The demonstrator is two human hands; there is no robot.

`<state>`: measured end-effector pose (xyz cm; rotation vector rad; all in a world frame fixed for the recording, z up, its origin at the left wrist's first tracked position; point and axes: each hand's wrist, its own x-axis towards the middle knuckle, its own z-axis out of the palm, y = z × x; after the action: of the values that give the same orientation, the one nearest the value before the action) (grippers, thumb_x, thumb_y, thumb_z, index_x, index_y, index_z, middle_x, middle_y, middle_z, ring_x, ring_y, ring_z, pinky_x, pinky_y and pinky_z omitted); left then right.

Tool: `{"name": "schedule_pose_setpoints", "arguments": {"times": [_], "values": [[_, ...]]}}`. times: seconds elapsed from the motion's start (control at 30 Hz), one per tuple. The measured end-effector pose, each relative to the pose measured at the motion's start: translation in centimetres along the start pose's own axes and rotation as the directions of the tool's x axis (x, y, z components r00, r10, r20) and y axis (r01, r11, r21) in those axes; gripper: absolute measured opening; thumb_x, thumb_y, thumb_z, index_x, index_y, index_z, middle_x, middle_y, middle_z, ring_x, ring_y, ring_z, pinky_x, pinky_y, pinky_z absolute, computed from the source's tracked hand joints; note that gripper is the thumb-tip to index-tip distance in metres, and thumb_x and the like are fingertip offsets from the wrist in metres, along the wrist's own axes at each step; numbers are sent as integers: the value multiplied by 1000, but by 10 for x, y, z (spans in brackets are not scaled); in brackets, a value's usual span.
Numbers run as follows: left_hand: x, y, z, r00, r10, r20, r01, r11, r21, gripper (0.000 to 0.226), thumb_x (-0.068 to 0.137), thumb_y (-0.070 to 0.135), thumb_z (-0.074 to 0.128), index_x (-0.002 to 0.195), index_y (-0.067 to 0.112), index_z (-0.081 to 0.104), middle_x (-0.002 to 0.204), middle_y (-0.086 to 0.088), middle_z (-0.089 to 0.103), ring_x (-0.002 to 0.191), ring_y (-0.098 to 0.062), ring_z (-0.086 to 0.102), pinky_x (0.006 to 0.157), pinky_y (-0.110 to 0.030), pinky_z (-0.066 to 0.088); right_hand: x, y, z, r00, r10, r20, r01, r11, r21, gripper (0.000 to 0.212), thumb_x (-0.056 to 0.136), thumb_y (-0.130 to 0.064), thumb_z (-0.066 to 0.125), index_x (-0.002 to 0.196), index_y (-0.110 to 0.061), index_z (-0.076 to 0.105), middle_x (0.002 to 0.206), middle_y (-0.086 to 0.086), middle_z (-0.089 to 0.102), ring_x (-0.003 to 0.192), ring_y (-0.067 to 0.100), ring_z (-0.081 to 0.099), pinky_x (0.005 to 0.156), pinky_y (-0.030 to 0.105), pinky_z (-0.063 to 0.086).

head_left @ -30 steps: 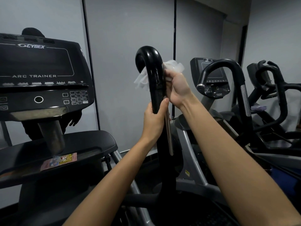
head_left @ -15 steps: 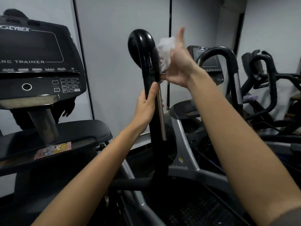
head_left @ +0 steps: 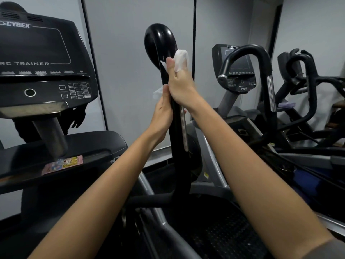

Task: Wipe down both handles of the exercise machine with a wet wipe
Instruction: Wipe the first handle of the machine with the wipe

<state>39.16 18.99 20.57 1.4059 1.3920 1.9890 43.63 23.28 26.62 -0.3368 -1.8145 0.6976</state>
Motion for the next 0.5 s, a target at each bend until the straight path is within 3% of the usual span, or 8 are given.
{"name": "schedule_pose_setpoints", "arguments": {"times": [0.1,0.17,0.23,0.3,0.33,0.4,0.47,0.5], "values": [[-1,0,-2,999,-24,33,25,999,-40,56,95,57,14,117,30,58,121,-3,64,116,-12,58,103,-32,45,-23,21,6,1000,-13,-5,12,996,-90,53,95,-45,31,126,-3,40,113,9,52,108,22,54,98,41,44],[0,1,-3,997,-33,65,36,998,-50,54,92,63,15,105,39,61,116,4,65,115,-9,58,105,-35,43,-33,24,-2,997,-49,58,55,992,-112,63,87,-60,30,110,-6,52,109,7,55,108,21,55,98,45,44],[2,0,-5,996,-58,61,63,995,-79,60,90,67,13,98,36,64,105,3,68,104,-10,63,98,-35,47,-29,8,-21,987,-3,164,-3,999,35,62,84,-75,30,70,-16,44,77,1,45,77,13,50,82,39,47],[1,1,-6,995,-90,42,94,992,-81,71,91,64,7,95,23,65,86,-1,67,84,-14,64,81,-32,51,-12,-11,-37,954,85,289,-187,919,347,68,76,-82,12,68,-18,33,68,5,35,62,16,35,71,30,41],[1,0,-7,994,-104,38,107,991,-74,73,92,63,6,97,20,64,81,-1,65,80,-14,62,76,-29,49,1,-16,-39,938,154,311,-286,850,442,73,78,-80,5,72,-15,37,71,8,41,64,18,41,74,32,44],[1,-2,-8,991,-129,24,130,990,-60,71,93,61,7,106,19,62,85,0,65,84,-13,62,77,-28,49,19,-21,-30,941,248,229,-327,837,438,66,90,-70,11,80,-13,43,74,9,51,67,19,53,72,31,47],[1,-3,-8,989,-144,25,145,988,-61,68,94,60,8,111,22,61,95,0,67,94,-14,63,85,-29,50,23,-20,-9,969,241,46,-245,941,235,39,98,-52,27,85,-17,38,59,-2,48,50,9,49,57,25,42],[2,-3,-9,987,-156,29,157,985,-66,67,93,61,9,113,24,61,103,0,68,100,-14,63,89,-30,50,23,-17,0,980,198,-21,-193,968,159,31,98,-46,32,88,-17,34,57,-4,46,48,8,47,58,27,42]]}}
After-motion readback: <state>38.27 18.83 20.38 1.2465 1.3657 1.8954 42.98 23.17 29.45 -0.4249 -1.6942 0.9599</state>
